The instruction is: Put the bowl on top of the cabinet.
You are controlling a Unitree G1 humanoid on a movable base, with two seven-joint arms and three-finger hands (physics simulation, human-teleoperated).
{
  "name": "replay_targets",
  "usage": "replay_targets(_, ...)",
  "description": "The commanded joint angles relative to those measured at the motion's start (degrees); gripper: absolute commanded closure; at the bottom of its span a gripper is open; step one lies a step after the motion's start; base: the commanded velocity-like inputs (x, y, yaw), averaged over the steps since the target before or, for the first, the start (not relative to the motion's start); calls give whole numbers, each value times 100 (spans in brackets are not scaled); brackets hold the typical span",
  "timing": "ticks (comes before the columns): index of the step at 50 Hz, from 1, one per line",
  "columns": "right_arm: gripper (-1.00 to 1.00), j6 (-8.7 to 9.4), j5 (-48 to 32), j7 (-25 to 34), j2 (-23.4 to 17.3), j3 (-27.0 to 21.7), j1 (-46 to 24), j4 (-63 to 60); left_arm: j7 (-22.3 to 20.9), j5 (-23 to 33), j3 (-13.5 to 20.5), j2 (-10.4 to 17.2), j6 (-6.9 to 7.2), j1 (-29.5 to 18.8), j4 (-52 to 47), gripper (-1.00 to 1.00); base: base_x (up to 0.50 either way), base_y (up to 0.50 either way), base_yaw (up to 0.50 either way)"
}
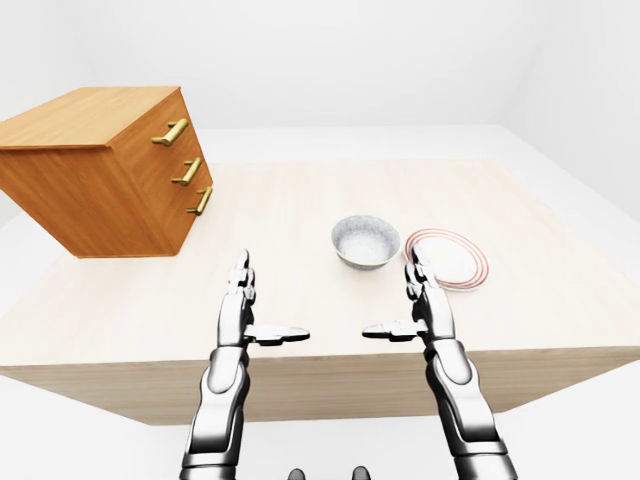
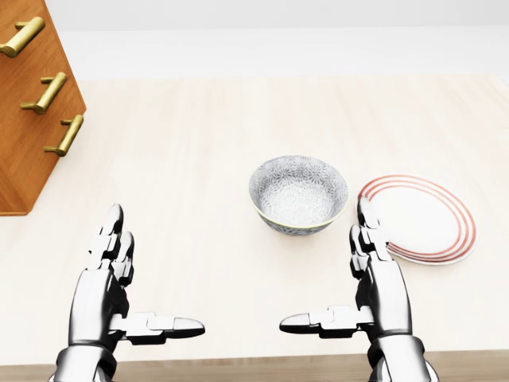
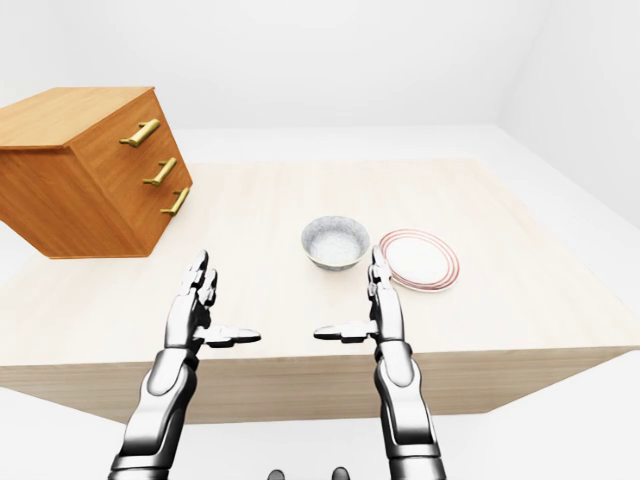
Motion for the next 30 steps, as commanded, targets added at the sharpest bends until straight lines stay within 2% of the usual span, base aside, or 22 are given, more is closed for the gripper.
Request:
replay_targets(1,-100,-12,14,118,-65,-127,18,-30,-147,-78,164,86,33,2,-75,-100,0,0,0)
replay_targets(3,-100,-30,28,92,-62,-150,-4,-15,-55,9,213,111,3,-12,-70,-100,0,0,0)
replay_targets(4,-100,-83,8,43,-71,-179,-25,49,-108,-85,270,131,58,-16,-125,-100,0,0,0)
replay_targets(6,-100,-34,31,39,-86,-204,-25,5,-73,-90,354,170,27,-93,-46,-100,0,0,0)
replay_targets(8,-100,104,2,-30,-111,-250,-19,-149,-59,-130,435,209,188,-86,-278,-100,0,0,0)
replay_targets(9,-100,263,58,-27,-134,-314,29,-420,-13,-140,540,258,158,-162,-239,-100,0,0,0)
replay_targets(11,-100,504,177,-60,-176,-488,80,-933,-8,-227,703,343,320,-209,-427,-100,0,0,0)
replay_targets(12,-100,504,189,-105,-207,-564,52,-1197,-33,-302,787,390,457,-240,-545,-100,0,0,0)
replay_targets(13,-100,504,133,-207,-276,-682,-24,-1553,-30,-333,883,450,521,-292,-604,-100,0,0,0)
replay_targets(18,-100,504,480,-226,-411,-1331,-34,-2882,82,-843,1672,819,521,-446,-1554,-100,0,0,0)
replay_targets(19,-100,504,482,-221,-407,-1343,-34,-2896,81,-848,1682,821,521,-448,-1565,-100,0,0,0)
replay_targets(20,-100,504,622,-239,-486,-1648,5,-3337,121,-1060,1960,912,521,-465,-1904,-100,0,0,0)
replay_targets(22,-100,504,784,-230,-523,-1945,10,-3656,172,-1282,2182,985,521,-448,-2234,-100,0,0,0)
replay_targets(23,-100,504,962,-247,-607,-2265,6,-4042,283,-1482,2420,1051,521,-462,-2533,-100,0,0,0)
replay_targets(24,-100,504,966,-239,-606,-2290,1,-4068,296,-1500,2431,1060,521,-460,-2551,-100,0,0,0)
replay_targets(26,-100,504,1312,-296,-766,-2844,-87,-4652,460,-1770,2770,1204,521,-488,-2951,-100,0,0,0)
replay_targets(30,-100,504,1664,-476,-982,-3517,-191,-5203,612,-2162,3291,1484,521,-569,-3323,-100,0,0,0)
